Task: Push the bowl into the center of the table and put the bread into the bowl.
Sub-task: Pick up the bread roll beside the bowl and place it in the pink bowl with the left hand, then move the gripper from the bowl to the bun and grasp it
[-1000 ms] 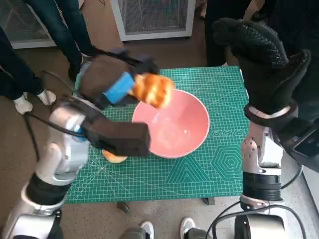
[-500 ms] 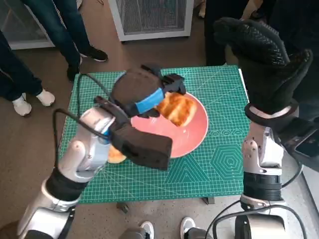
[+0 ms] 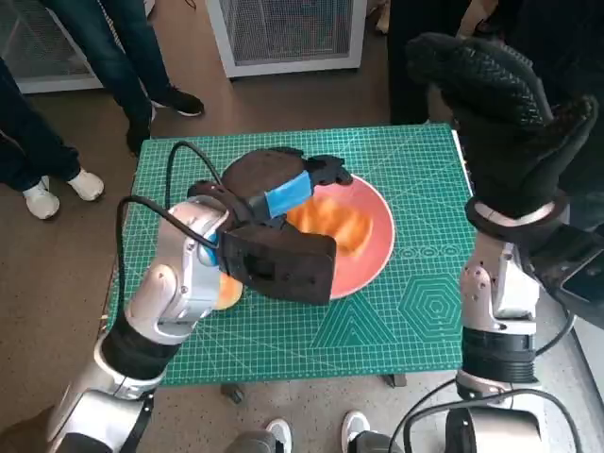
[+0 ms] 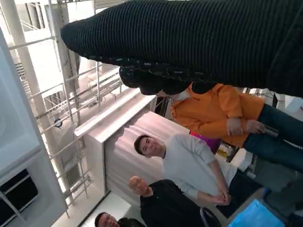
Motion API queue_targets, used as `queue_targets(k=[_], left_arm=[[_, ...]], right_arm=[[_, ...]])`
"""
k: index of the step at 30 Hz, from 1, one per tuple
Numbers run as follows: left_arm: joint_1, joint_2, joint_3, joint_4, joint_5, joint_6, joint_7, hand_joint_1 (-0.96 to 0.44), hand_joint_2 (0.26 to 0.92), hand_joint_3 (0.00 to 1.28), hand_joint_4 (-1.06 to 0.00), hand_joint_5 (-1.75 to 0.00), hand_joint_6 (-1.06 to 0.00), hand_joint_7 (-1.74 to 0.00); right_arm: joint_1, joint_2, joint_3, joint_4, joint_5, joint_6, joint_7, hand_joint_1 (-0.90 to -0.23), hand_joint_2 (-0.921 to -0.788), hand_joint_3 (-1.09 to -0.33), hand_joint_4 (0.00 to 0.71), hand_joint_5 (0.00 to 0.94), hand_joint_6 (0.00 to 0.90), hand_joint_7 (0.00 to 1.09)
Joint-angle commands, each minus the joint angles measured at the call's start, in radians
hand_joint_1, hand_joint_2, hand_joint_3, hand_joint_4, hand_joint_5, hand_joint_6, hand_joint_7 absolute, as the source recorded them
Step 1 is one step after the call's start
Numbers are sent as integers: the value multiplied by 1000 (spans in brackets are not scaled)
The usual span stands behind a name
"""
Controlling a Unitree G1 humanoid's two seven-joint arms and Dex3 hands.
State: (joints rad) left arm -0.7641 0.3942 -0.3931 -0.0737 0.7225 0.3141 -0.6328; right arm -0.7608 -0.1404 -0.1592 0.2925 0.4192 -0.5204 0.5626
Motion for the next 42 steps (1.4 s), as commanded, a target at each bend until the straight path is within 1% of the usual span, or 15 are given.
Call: queue_targets(k=[1, 6, 9, 15, 24, 28, 33, 36, 42], left_arm=[[6, 25, -2, -26, 1, -5, -31, -198, 722, 1, -68, -4, -129, -252], [-3, 50, -14, -47, 23, 2, -73, -251, 700, 0, -15, 0, -94, -227], [-8, 55, -13, -59, 29, 19, -105, -288, 688, 0, -4, 1, -71, -213], [-11, 62, -5, -80, 32, 49, -154, -310, 679, 0, 0, 1, -43, -198], [2, 98, 30, -165, 32, 107, -209, -165, 668, 0, 1, 1, -39, -186], [35, 149, 85, -271, 21, 138, -252, -110, 667, 0, 1, 1, -53, -179], [65, 195, 140, -362, 6, 173, -300, -43, 669, 1, 1, 1, -71, -162], [85, 226, 178, -413, -3, 193, -325, -1, 672, 2, 1, 1, -100, -116], [155, 290, 269, -516, -22, 231, -357, 19, 675, 3, 1, 1, -115, -95]], right_arm=[[22, -2, -1, 2, -18, 1, -14, -656, -921, -769, 306, 0, 208, 410], [20, 0, -2, 8, -22, -2, -16, -659, -921, -769, 306, 0, 207, 411], [20, 1, -1, 7, -20, 1, -17, -660, -921, -769, 306, 0, 206, 412], [21, 5, 2, 6, -19, 1, -17, -659, -921, -769, 306, 0, 206, 413], [23, 3, 3, -6, -15, 11, -18, -658, -921, -770, 306, 0, 204, 415], [23, 1, 3, -17, -16, 18, -22, -658, -921, -769, 306, 0, 204, 416], [24, 0, 3, -23, -16, 21, -25, -659, -921, -768, 306, 0, 204, 417], [25, -1, 3, -24, -15, 22, -24, -659, -921, -767, 306, 0, 205, 418], [19, -1, 2, -18, -9, 23, -19, -659, -921, -765, 307, 1, 207, 418]])
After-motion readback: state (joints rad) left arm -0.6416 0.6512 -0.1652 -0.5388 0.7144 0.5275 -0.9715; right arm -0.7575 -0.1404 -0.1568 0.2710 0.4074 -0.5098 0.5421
